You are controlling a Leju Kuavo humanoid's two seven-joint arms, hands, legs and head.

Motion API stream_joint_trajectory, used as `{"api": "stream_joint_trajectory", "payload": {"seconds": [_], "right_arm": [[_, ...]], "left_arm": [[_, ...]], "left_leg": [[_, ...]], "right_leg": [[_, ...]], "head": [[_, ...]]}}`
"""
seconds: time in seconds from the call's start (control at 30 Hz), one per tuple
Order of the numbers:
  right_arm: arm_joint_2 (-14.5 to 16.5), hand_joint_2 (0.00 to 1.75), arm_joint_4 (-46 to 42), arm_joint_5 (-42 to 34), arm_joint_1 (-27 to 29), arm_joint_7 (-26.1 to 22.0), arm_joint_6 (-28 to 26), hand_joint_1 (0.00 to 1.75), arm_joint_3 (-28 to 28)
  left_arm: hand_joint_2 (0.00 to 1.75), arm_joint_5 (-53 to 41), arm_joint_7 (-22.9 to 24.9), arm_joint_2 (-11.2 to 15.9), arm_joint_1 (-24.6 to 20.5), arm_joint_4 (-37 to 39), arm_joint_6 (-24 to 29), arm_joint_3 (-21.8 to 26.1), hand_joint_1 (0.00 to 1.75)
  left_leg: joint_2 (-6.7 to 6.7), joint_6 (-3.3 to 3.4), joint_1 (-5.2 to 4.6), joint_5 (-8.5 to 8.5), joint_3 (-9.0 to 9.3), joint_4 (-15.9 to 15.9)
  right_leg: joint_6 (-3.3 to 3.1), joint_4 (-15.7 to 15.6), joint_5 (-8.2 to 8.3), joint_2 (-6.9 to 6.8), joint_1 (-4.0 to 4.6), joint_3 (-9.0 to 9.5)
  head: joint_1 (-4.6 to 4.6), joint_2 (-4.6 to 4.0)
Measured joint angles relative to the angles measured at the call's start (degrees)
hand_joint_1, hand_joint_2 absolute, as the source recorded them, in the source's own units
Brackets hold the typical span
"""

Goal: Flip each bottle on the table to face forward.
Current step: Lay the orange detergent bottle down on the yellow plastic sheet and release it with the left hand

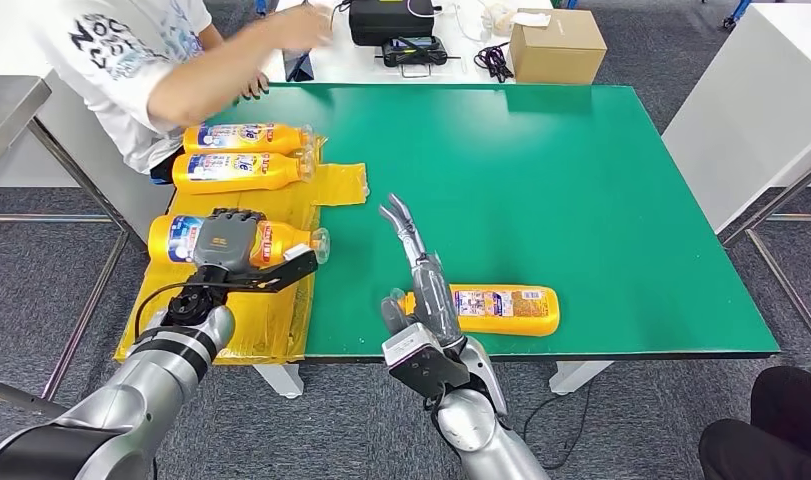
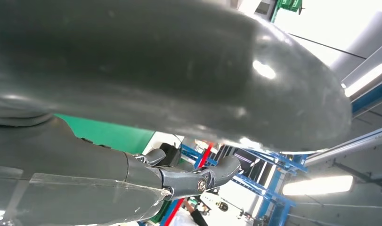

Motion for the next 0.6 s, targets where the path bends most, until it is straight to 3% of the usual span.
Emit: {"api": "stream_joint_trajectory", "payload": {"seconds": [0.33, 0.6], "right_arm": [[-0.4, 0.0, 0.4, 0.0, 0.0, 0.0, 0.5, 0.0, 0.3], [-0.5, 0.0, 1.3, 0.0, -0.1, 0.0, 0.8, 0.0, 0.7]], "left_arm": [[1.75, 8.0, -3.4, 1.4, -0.6, 1.7, -7.1, 2.2, 1.75], [1.75, 9.6, -2.9, 2.4, -0.8, 3.2, -10.4, 4.2, 1.75]], "left_leg": [[0.0, 0.0, 0.01, 0.0, 0.0, 0.0], [0.0, 0.0, 0.02, 0.0, 0.0, 0.0]], "right_leg": [[0.0, 0.0, 0.0, 0.0, 0.01, 0.0], [0.0, 0.0, 0.0, 0.0, 0.01, 0.0]], "head": [[0.0, 0.0], [0.01, 0.0]]}}
